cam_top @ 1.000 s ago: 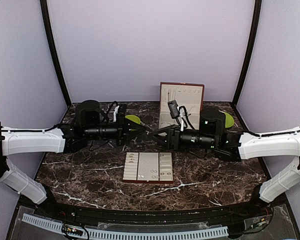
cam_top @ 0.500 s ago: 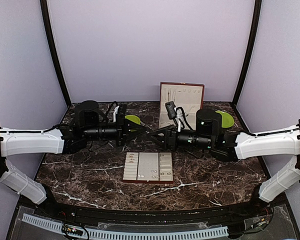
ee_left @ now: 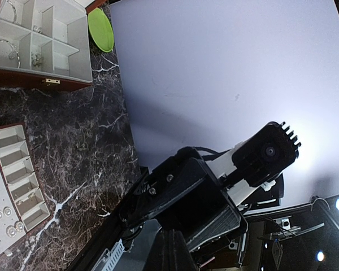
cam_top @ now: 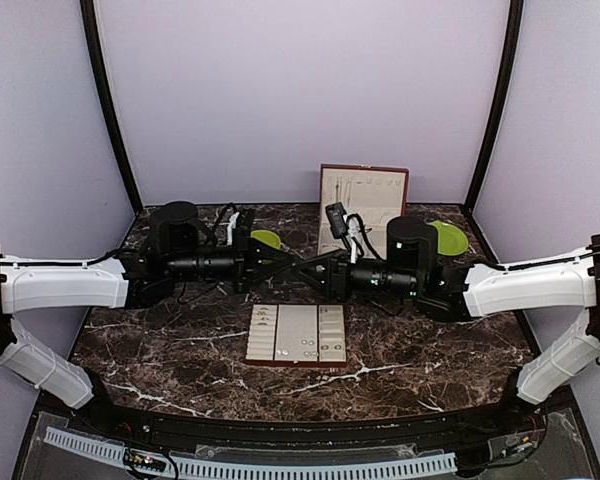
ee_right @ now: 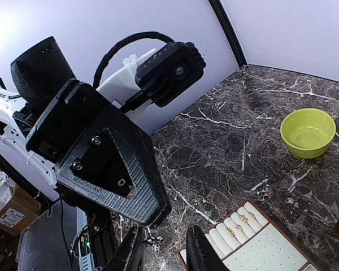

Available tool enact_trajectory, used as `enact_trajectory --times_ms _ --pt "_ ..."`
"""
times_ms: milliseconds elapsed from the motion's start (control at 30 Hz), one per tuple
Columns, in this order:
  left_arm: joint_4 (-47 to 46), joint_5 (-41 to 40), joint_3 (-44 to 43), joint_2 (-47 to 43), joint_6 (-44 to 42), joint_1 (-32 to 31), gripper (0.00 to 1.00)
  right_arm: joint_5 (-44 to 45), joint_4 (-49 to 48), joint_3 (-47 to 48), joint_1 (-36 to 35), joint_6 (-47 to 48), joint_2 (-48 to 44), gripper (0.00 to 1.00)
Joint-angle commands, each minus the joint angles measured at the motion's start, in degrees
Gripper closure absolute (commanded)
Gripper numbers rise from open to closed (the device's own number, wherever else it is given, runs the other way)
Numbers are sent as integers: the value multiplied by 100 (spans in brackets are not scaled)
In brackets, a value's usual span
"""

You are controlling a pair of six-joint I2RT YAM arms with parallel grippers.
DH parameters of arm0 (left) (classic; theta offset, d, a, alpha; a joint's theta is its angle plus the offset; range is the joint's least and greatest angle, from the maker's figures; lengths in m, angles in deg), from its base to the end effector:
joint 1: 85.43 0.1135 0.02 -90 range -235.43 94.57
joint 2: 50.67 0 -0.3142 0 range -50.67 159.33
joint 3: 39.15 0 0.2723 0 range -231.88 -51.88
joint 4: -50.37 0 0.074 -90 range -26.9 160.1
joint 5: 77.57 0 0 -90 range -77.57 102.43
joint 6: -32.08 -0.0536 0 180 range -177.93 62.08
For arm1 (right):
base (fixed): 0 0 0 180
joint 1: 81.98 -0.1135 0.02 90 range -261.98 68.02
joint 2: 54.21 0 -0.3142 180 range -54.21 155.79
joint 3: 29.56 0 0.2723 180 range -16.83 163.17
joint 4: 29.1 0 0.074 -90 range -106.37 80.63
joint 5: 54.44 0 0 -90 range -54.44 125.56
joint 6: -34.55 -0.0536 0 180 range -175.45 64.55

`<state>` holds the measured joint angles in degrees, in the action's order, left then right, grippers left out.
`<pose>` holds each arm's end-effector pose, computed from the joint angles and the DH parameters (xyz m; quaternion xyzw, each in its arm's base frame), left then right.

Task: Organize the mixed jewelry
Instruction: Pass from the left arm to the right

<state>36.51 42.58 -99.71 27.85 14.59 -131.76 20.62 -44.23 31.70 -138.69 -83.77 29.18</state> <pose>0.2129 -0.2620 0.3288 0.0125 0.7285 -0.6633 0.1708 0.1866 0.3093 0.3077 -0.2656 0.6988 0.5158 0.4185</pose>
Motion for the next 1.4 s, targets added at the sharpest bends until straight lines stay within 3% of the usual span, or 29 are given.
enact_trajectory --times_ms 0,733,967,1100,1200,1367 --pt "-208 7 55 -148 26 -39 100 65 -325 131 -44 43 19 75" --pt "-232 -124 176 -106 63 -42 100 118 -440 -73 -42 11 -162 97" --pt "-226 -98 196 -35 23 -35 100 151 -402 -192 -43 -77 -283 98" --pt "-105 -154 176 -51 -126 -30 76 186 -296 -258 -42 -106 -324 98" --pt "83 -233 140 -104 -319 -21 63 192 -169 -310 -42 -116 -328 98" --pt "576 -403 164 -276 -699 60 55 187 204 -372 -42 -105 -380 98"
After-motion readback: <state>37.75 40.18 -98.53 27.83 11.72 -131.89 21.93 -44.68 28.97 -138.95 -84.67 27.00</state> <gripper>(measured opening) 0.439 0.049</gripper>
